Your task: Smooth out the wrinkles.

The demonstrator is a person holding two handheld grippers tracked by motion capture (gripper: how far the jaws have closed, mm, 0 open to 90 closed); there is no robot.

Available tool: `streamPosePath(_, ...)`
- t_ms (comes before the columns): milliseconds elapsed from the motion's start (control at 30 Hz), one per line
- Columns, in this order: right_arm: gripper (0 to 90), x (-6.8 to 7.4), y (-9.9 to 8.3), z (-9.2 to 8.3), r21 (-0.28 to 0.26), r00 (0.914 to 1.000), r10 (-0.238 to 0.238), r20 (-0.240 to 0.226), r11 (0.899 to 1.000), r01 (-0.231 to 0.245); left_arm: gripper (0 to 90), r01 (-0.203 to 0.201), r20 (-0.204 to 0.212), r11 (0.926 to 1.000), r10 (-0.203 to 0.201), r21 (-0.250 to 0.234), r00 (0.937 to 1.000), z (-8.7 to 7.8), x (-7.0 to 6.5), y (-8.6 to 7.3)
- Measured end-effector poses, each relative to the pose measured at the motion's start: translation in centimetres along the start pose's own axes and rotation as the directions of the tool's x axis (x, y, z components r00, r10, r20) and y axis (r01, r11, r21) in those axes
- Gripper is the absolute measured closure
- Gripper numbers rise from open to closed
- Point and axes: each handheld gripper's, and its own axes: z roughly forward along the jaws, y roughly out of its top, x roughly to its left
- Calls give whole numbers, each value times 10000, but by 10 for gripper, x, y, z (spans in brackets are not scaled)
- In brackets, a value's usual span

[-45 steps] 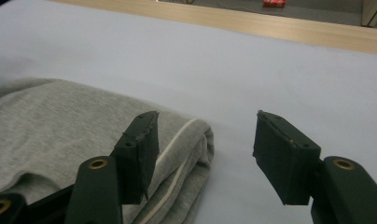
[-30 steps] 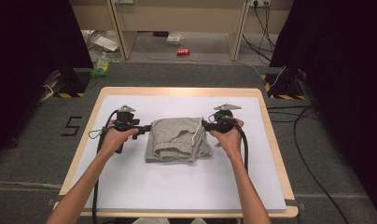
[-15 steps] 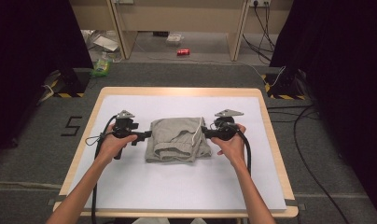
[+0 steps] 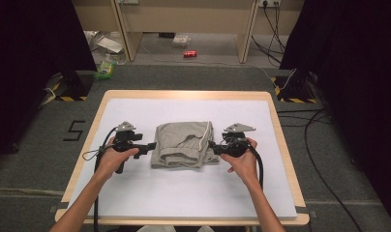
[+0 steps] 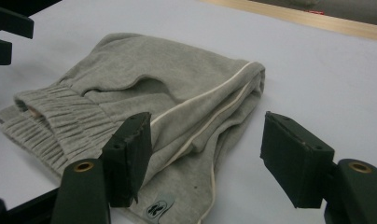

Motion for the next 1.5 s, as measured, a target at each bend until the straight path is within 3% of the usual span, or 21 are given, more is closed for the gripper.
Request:
streamPosePath(467, 328, 7, -26, -11, 367, 9999, -127, -53, 9992, 129, 204, -344, 256, 9994, 347, -102, 9991, -15, -15, -26)
streamPosePath(733, 319, 13, -41, -19, 459, 9999, -132, -111, 9989, 137, 204, -547, 232, 9985, 547, -5, 9982, -17, -21, -41)
streamPosePath(833, 312, 15, -47, -20, 564, 9997, -163, -159, 9983, 172, 204, -588, 431, 9983, 588, -21, 9973, -17, -23, -47)
streamPosePath(1300, 290, 22, -72, -21, 932, 9991, -62, -419, 9956, 100, 202, -1010, 511, 9940, 988, 419, 9938, -16, -32, -72)
streamPosePath(1500, 281, 24, -84, -23, 1147, 9989, -283, -361, 9929, 323, 201, -1276, 393, 9902, 1255, 569, 9913, -20, -34, -79)
